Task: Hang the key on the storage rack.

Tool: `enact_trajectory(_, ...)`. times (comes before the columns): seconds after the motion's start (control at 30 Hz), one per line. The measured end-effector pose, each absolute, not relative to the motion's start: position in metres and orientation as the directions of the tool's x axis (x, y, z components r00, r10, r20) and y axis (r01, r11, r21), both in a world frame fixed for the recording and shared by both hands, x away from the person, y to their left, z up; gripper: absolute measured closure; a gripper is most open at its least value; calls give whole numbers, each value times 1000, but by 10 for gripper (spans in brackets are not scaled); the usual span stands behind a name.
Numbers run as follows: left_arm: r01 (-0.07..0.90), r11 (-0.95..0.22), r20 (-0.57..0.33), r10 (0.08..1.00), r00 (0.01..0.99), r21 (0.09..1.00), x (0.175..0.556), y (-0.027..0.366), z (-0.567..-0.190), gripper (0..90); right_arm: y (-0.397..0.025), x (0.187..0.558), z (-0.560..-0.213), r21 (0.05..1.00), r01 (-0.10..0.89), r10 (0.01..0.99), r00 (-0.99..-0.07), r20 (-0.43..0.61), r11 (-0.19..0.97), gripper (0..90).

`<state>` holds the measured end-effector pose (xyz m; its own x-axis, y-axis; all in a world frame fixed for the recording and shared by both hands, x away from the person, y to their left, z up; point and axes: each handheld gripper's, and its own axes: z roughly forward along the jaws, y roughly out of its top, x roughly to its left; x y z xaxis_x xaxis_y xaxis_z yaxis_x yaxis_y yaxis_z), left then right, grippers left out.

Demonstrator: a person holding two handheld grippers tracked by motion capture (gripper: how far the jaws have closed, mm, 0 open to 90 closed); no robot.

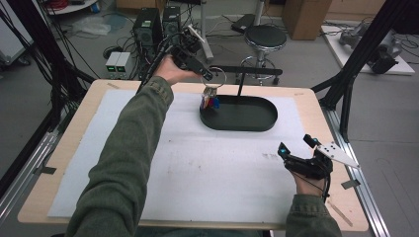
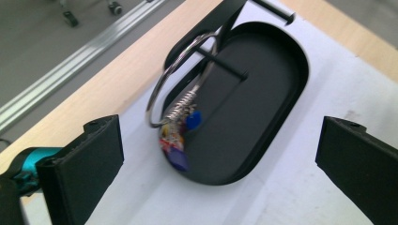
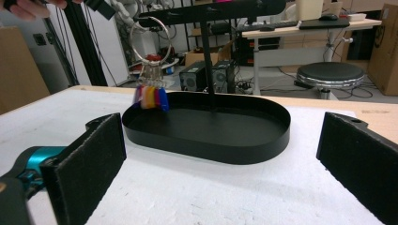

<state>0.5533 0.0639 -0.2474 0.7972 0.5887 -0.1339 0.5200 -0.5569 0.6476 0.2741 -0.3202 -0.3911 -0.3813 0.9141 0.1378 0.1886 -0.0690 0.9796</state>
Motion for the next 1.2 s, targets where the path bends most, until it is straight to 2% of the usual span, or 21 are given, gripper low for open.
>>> enact_trajectory(0.33,523,-525,-154,591,791,671,541,86,-257,17,-319,275,-391,980,188,915,-381,134,-65,5)
enact_trajectory(0.8,467,-528,-111,570,814,709,519,93,-246,17,-319,271,-390,981,183,918,-374,134,-69,5)
enact_trajectory(1.2,449,-504,-97,579,809,738,493,116,-249,17,-318,271,-390,980,185,919,-371,136,-70,5)
